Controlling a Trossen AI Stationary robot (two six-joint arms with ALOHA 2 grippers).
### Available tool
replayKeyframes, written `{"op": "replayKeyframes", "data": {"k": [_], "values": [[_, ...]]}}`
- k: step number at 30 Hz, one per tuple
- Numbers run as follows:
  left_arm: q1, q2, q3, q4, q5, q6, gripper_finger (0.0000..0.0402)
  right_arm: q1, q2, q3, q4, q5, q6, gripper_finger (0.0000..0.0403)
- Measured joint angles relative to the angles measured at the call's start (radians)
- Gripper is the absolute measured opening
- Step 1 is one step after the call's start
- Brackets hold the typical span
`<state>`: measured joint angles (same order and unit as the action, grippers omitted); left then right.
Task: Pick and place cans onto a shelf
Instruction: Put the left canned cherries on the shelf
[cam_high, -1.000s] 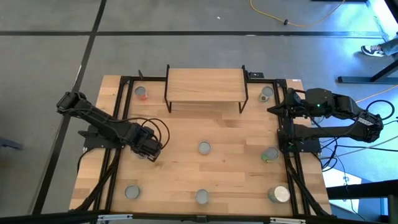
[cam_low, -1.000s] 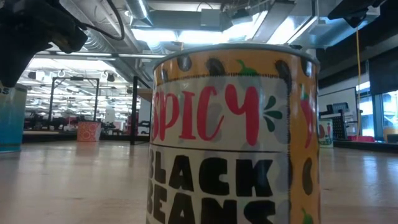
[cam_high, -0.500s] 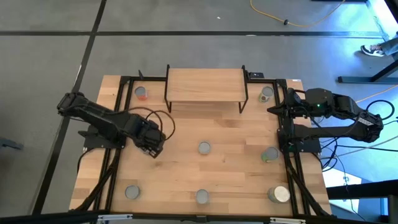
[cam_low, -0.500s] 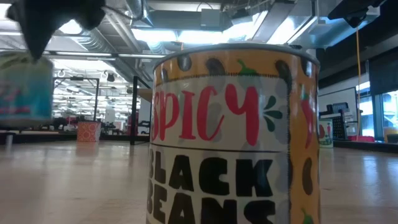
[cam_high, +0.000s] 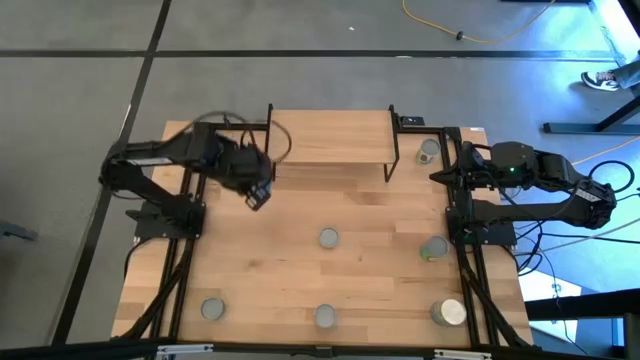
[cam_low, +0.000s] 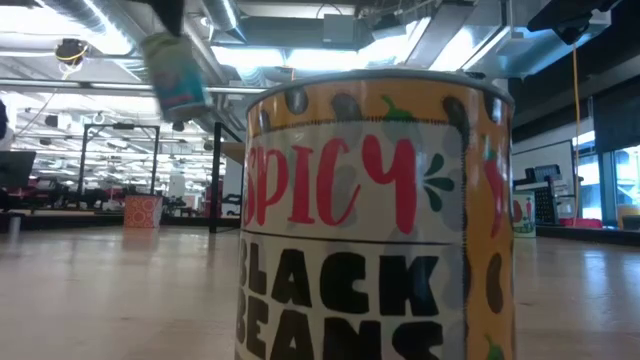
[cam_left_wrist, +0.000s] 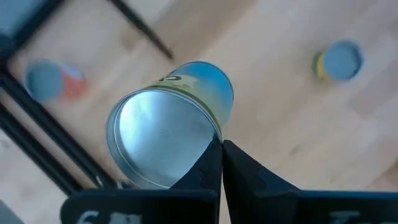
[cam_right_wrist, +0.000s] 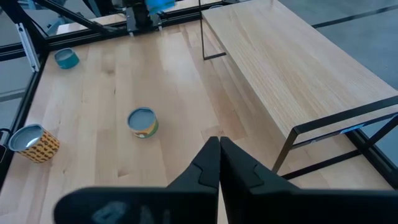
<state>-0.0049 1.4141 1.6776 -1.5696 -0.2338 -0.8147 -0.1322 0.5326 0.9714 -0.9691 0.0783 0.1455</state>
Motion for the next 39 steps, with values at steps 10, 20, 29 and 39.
{"op": "replayKeyframes", "data": {"k": [10,20,29,39], "values": [[0.206,0.147,0.302,0.008,-0.084,0.371,0.0,0.0,0.0,0.0,0.0,0.021,0.002,0.0006],[0.383,0.319,0.481,0.026,-0.075,0.636,0.0,0.0,0.0,0.0,0.0,0.034,0.003,0.0006],[0.524,0.431,0.484,0.099,-0.038,0.797,0.0,0.0,0.001,0.0,0.0,0.035,0.003,0.0006],[0.599,0.474,0.484,0.094,0.045,0.854,0.0,0.0,0.0,0.0,0.0,0.036,0.003,0.0006]]}}
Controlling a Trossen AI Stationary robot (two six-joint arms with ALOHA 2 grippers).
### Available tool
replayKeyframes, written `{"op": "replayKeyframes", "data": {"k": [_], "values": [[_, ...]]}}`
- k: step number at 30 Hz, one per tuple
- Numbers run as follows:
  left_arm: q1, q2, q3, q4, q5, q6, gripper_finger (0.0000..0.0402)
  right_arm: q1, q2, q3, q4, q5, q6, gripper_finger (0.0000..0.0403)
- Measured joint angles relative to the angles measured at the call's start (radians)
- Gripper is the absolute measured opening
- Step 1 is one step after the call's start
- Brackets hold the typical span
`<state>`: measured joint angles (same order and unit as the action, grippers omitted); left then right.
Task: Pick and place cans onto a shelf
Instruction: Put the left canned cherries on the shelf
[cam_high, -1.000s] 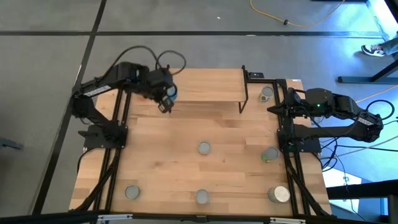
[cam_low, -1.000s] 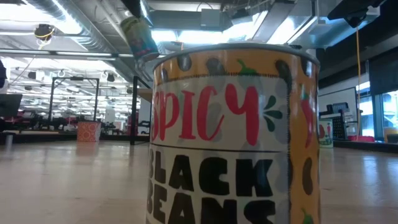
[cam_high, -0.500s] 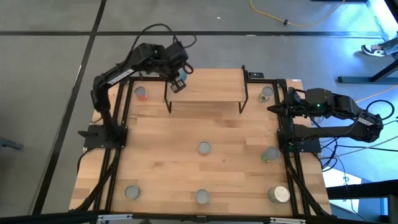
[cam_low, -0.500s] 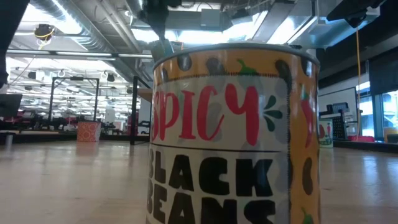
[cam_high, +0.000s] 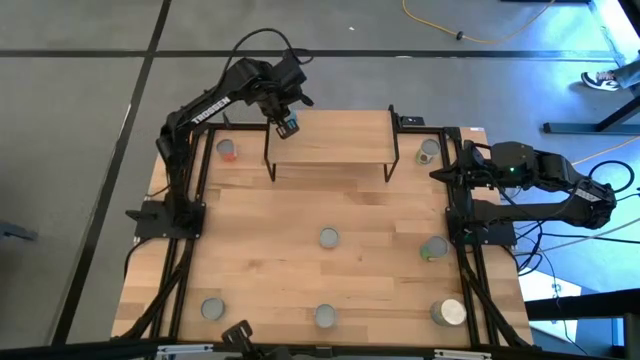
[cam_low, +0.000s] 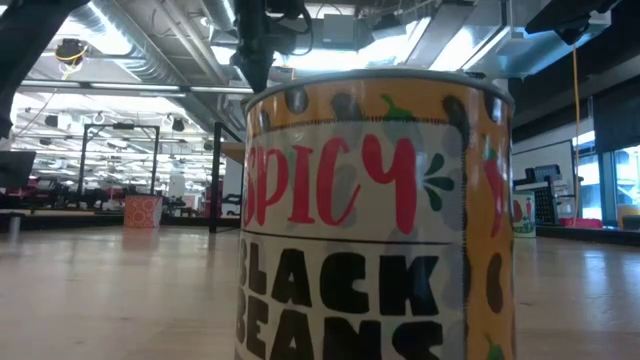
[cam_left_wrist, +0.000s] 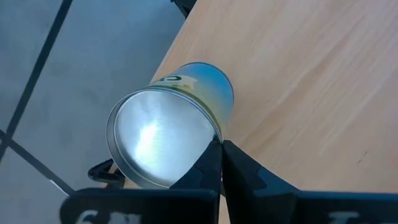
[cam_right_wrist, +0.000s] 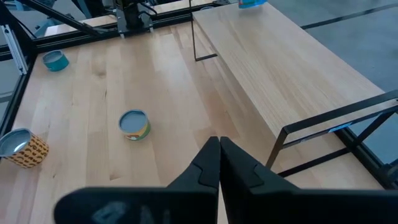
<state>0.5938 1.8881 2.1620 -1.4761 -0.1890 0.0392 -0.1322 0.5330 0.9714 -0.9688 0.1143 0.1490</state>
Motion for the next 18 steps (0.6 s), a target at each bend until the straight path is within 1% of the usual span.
{"op": "replayKeyframes", "data": {"k": [8,18], "values": [[0.0,-0.001,0.0,-0.006,-0.003,0.024,0.0,0.0,0.0,0.0,0.0,0.0,0.0,0.0006],[-0.011,0.055,0.001,-0.025,0.005,0.031,0.0,0.0,0.0,0.0,0.0,0.0,0.0,0.0006]]}}
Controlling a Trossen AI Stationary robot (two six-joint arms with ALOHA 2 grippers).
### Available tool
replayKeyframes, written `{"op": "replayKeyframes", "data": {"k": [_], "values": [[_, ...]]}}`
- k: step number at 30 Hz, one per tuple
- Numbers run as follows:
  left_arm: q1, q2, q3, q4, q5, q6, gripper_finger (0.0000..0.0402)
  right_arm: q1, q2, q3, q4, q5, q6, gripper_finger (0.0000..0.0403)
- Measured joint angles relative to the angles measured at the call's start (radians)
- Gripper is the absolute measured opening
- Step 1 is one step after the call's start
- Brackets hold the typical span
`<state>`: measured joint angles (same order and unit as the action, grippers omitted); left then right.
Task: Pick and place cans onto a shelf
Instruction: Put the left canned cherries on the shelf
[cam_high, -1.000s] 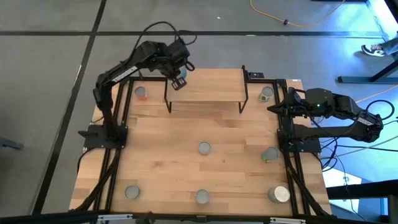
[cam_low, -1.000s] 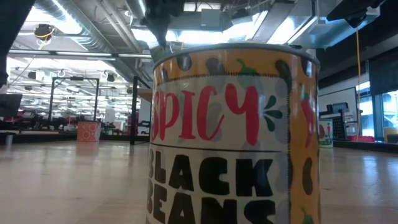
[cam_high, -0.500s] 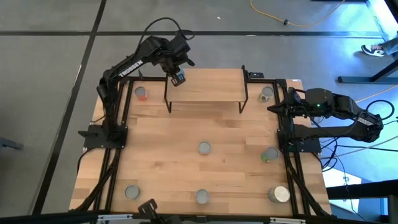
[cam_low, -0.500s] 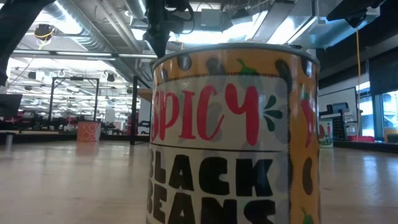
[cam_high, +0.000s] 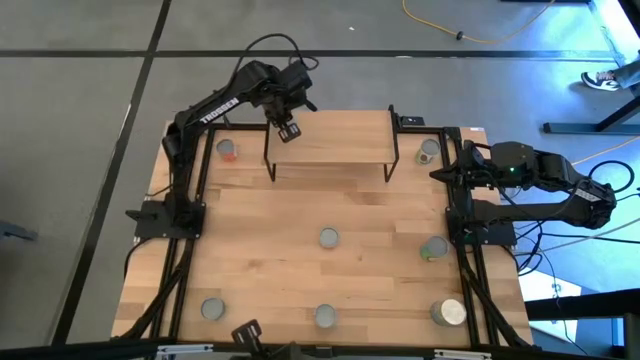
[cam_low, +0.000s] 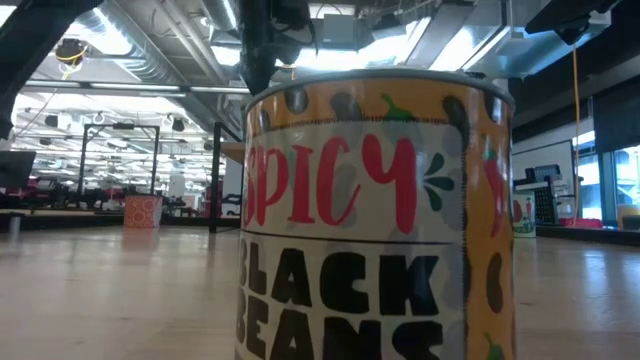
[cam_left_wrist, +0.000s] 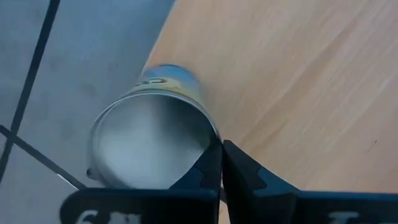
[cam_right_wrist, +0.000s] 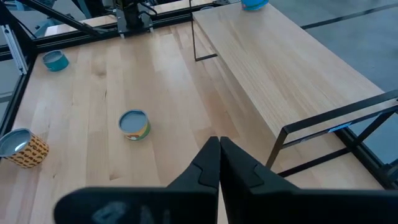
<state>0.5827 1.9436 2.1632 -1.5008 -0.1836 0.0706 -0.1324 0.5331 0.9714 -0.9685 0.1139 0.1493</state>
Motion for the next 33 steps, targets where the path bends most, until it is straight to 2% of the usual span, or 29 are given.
{"op": "replayKeyframes", "data": {"k": [12,22,33], "values": [[-0.015,0.02,0.006,-0.015,0.01,0.017,0.0,0.0,0.0,0.0,0.0,0.0,0.001,0.0006],[-0.007,0.017,0.192,-0.042,-0.009,0.028,0.0,0.0,0.0,0.0,0.0,0.0,0.001,0.0006],[-0.004,0.019,0.174,-0.071,0.043,0.014,0.0,0.0,0.0,0.0,0.0,-0.001,0.0,0.0006]]}}
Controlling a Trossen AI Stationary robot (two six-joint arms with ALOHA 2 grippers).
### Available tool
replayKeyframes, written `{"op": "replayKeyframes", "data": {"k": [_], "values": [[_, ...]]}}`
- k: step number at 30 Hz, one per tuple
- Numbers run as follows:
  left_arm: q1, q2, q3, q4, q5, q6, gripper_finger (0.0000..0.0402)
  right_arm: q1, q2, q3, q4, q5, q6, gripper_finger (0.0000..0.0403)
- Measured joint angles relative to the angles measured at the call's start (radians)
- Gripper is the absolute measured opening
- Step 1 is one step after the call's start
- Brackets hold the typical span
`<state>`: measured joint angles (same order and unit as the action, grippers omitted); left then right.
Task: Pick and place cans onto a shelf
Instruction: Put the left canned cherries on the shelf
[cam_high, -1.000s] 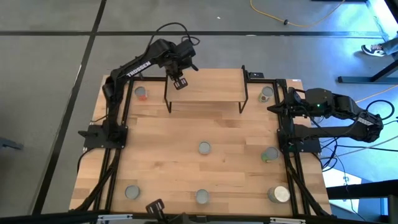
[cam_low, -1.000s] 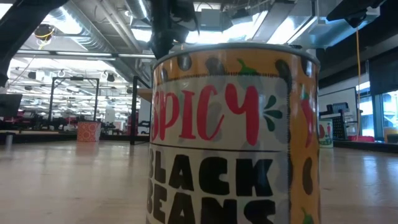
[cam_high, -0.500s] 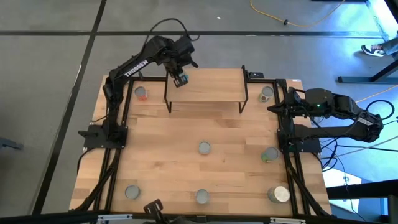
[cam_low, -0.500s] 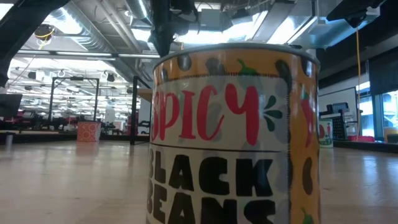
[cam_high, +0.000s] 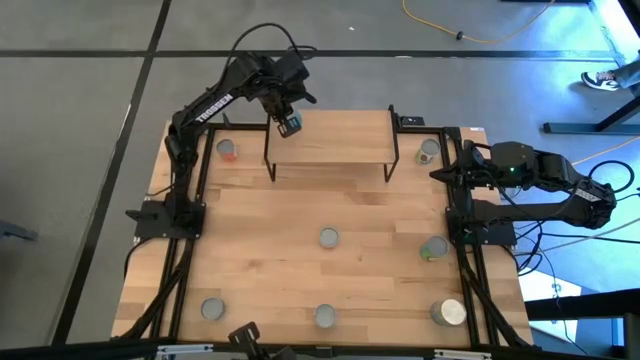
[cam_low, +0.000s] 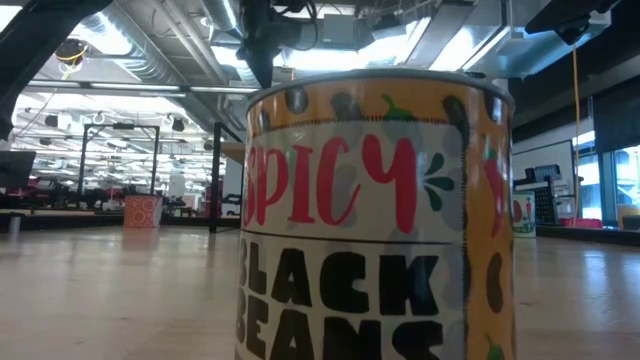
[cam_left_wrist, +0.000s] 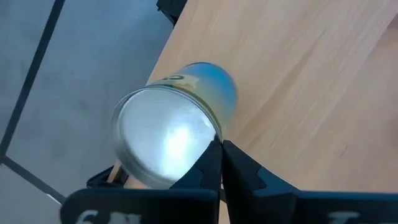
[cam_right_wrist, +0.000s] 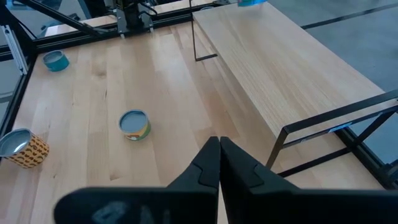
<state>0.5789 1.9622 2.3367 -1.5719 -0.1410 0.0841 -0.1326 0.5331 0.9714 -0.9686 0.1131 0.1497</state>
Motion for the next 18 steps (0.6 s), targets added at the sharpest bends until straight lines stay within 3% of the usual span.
{"op": "replayKeyframes", "data": {"k": [18], "values": [[-0.005,0.016,0.0,0.001,0.012,-0.026,0.0,0.0,0.0,0.0,0.0,0.0,0.003,0.0006]]}}
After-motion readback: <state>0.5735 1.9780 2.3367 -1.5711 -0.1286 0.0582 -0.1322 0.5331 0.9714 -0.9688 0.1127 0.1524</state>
